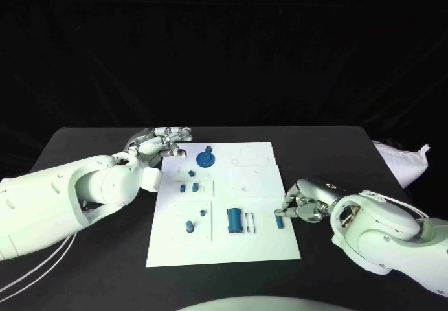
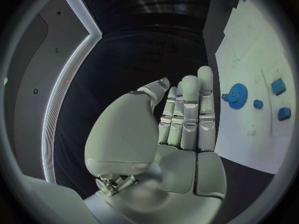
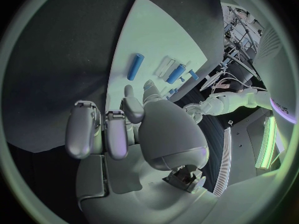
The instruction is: Assemble the parts on the task board
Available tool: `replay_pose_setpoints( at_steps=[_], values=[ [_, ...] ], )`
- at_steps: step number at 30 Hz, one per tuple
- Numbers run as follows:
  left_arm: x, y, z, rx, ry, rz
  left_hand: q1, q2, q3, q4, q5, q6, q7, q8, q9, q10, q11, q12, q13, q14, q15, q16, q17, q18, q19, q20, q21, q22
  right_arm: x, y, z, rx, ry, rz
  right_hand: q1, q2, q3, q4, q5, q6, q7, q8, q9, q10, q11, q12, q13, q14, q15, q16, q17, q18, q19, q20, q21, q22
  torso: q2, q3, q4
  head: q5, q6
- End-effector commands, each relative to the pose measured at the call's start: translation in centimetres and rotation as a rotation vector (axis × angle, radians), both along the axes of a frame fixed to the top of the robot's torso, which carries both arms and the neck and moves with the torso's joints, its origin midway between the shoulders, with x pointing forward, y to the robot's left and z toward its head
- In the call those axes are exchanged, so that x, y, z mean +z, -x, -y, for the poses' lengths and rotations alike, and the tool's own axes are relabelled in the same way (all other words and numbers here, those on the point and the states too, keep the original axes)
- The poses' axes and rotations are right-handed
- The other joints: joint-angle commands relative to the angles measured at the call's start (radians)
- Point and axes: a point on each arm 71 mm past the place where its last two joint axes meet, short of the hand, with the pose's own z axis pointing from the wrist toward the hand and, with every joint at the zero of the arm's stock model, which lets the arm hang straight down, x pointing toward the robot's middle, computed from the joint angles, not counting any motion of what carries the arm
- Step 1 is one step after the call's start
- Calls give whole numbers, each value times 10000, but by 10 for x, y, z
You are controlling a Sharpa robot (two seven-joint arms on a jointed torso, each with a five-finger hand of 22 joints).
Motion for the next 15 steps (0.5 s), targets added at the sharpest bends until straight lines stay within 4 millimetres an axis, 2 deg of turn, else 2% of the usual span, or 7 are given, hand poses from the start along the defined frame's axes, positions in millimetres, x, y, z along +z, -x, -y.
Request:
replay_pose_setpoints(
  at_steps=[1, 15],
  values=[
    [1, 1, 2, -228, 70, 59, 52, 55, -72, -5, -19, -65, 8, 59, -16, -84, -1, 67, 14, -84, -9, -13, -8, 182, -2, 57, -48, -17, -5, 0, -1, 268, 832, -29, -160, -45, -28, 125, -88, 95, -20, -83, -22, -9, -3, -78, 14, 717, 72, 38, 967, -118, -6, 33, 49, -6, -8, -7, 13, 17, -13],
    [0, 1, 2, -222, 63, 40, 52, 55, -72, -5, -19, -65, 8, 59, -16, -84, -1, 67, 14, -84, -9, -13, -8, 182, -2, 57, -48, -17, -19, 0, -6, 538, 1309, -454, -342, -227, -124, 362, -6, 248, -57, -98, -14, 4, -27, -133, 16, 710, 54, 13, 942, -116, -14, 22, 41, -10, -4, -7, 0, 20, -59]
  ],
)
